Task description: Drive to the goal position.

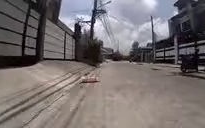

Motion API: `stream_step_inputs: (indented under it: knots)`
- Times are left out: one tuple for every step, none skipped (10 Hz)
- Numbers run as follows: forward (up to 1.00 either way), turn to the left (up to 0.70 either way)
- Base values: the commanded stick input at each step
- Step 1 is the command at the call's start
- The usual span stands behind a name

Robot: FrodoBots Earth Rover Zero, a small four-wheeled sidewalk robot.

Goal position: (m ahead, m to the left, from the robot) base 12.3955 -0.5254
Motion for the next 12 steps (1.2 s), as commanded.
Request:
stream_step_inputs:
  knots:
    - [1.0,0.0]
    - [1.0,-0.06]
    - [1.0,-0.17]
    - [1.0,-0.28]
    - [1.0,-0.39]
    - [1.0,-0.4]
    - [1.0,-0.4]
    - [1.0,-0.3]
    - [1.0,-0.14]
    - [1.0,0.0]
    - [1.0,0.0]
    - [1.0,0.0]
